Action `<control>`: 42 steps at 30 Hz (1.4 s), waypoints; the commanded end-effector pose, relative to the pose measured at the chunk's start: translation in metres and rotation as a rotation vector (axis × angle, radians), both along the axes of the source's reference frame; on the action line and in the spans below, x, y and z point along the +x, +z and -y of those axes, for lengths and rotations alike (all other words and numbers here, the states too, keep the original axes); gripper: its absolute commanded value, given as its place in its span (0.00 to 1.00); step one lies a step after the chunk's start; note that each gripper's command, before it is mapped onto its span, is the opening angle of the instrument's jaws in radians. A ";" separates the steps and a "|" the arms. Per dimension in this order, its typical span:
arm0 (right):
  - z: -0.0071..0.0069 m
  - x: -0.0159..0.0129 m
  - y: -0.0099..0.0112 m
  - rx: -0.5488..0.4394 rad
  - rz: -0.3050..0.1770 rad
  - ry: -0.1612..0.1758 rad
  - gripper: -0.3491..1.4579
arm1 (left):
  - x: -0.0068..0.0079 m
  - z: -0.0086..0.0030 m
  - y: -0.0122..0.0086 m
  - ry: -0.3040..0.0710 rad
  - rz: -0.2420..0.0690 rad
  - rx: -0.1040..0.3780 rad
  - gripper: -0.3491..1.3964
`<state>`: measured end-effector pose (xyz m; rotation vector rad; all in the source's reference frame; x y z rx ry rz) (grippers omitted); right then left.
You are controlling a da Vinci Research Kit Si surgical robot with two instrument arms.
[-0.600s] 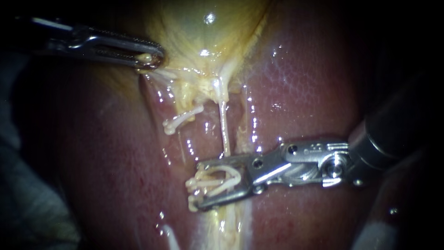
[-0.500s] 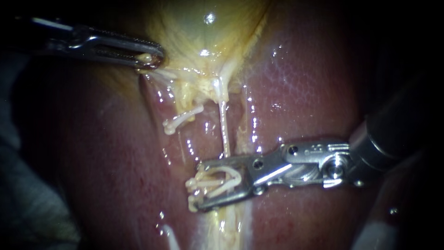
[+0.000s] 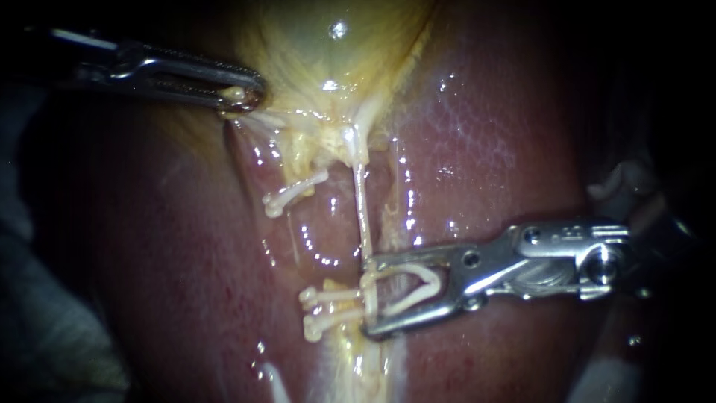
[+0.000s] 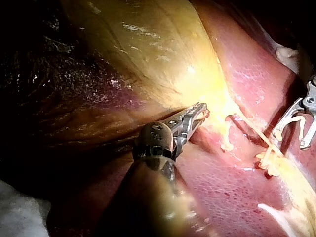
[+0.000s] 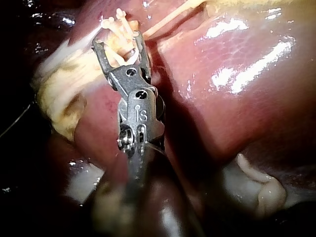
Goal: Clipping first clip right tube
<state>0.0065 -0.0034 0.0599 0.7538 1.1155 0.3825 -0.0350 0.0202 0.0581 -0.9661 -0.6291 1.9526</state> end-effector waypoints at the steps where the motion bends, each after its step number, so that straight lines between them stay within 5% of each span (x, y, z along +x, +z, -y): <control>1: -0.0001 -0.0003 0.0002 0.005 0.004 0.004 0.47 | 0.0000 0.0000 0.0000 0.000 0.000 0.000 0.00; 12: -0.0010 -0.0015 0.0034 0.017 0.035 0.028 0.47 | 0.0000 0.0000 0.0000 0.000 0.000 0.000 0.00; 23: -0.0003 0.0001 0.0069 0.039 0.058 0.048 0.47 | 0.0000 0.0000 0.0000 0.000 0.000 0.000 0.00; 42: 0.0012 0.0042 0.0060 0.140 -0.008 0.097 0.47 | 0.0000 0.0000 0.0000 0.000 0.000 0.000 0.00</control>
